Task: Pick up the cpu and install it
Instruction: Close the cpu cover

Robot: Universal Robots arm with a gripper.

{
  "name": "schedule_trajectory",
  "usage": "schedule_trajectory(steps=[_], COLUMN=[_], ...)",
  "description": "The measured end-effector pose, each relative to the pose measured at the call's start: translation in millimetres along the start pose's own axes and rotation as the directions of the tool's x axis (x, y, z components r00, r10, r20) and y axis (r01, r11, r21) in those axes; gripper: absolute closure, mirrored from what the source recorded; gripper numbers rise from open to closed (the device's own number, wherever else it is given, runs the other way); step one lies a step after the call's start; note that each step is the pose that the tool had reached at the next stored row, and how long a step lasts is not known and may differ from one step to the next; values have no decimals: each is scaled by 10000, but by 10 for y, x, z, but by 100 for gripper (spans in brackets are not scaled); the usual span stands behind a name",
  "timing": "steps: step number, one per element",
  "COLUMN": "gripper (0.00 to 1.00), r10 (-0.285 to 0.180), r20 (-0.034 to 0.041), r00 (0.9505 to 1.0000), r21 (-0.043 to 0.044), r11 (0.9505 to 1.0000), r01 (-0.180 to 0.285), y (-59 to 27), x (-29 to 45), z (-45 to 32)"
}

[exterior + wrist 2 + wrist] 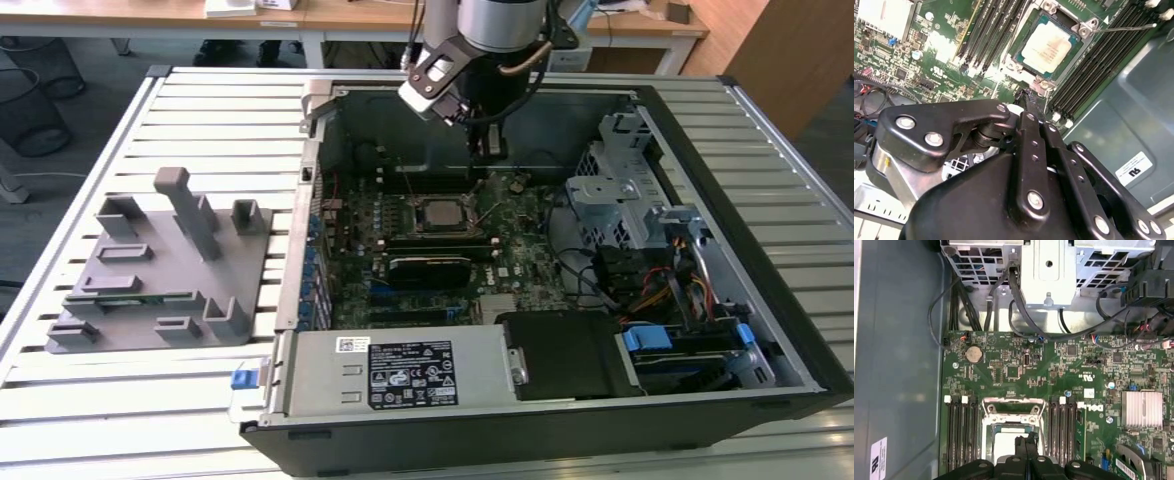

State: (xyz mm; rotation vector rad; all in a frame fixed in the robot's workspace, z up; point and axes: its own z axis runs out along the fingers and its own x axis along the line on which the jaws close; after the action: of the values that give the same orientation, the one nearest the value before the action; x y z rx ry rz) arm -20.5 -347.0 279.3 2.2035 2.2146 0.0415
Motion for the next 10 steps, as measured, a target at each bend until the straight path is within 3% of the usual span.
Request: schedule_trajectory(steps=[10], gripper=[89], r10=[-1], r20=[1], r00=[10000], r21=[5], r11=[10000], r01=[1], y=[136], x=[-1], z=[32])
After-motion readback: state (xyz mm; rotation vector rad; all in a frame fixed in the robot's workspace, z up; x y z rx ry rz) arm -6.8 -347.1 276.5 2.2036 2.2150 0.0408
